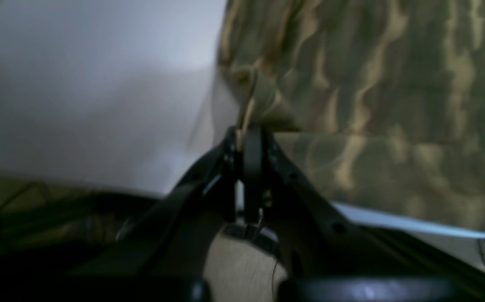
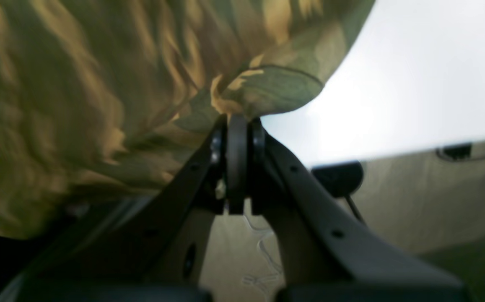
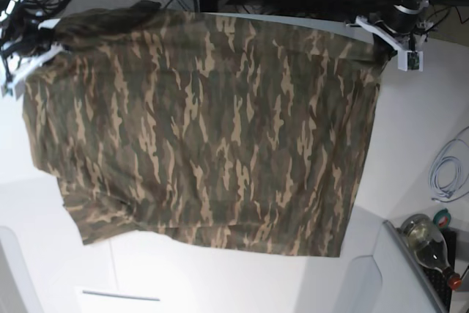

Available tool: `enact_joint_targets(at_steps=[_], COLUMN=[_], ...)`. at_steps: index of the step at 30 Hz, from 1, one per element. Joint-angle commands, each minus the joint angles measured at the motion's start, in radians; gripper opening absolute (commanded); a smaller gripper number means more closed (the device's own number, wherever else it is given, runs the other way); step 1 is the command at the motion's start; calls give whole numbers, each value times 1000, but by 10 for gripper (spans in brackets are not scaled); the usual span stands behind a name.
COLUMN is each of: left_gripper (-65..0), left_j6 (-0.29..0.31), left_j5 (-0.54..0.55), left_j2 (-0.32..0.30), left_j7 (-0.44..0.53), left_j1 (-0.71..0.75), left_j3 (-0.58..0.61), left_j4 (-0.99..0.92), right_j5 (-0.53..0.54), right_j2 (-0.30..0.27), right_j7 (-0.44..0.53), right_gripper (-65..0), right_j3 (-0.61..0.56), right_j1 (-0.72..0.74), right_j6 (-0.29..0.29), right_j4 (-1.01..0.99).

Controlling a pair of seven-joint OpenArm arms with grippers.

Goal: Layout the t-shirt on the table in an organized manner, then fold the t-shirt properly
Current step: 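Lift the held edge with both grippers and drag it away from the hem, then lower the edge onto the table and open both grippers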

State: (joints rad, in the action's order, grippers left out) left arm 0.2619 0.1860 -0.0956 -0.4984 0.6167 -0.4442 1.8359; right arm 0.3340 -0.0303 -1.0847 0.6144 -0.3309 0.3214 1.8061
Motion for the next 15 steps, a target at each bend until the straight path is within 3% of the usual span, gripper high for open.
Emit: enact_joint_targets(at_steps=[1, 5, 9, 11, 15], left_gripper=[-650, -650, -650, -650, -650], left_j6=[-3, -3, -3, -3, -22], left_j5=[8, 8, 10, 10, 10], left_j2=[-5, -2, 1, 3, 4], left_j7=[19, -124, -177, -196, -251], left_j1=[-17, -117, -214, -257, -352], left_j3=[11, 11, 14, 18, 20], left_j4=[28, 29, 28, 25, -9], right_j5=[1, 1, 1, 1, 1], right_j2=[-20, -44, -78, -99, -130], right_j7=[-10, -70, -99, -94, -38], right_gripper=[-647, -647, -647, -647, -647], right_j3=[3, 2, -4, -35, -97], right_j1=[22, 118, 224, 267, 347], right_j6=[-3, -5, -5, -8, -69], right_j4=[21, -1, -85, -142, -274])
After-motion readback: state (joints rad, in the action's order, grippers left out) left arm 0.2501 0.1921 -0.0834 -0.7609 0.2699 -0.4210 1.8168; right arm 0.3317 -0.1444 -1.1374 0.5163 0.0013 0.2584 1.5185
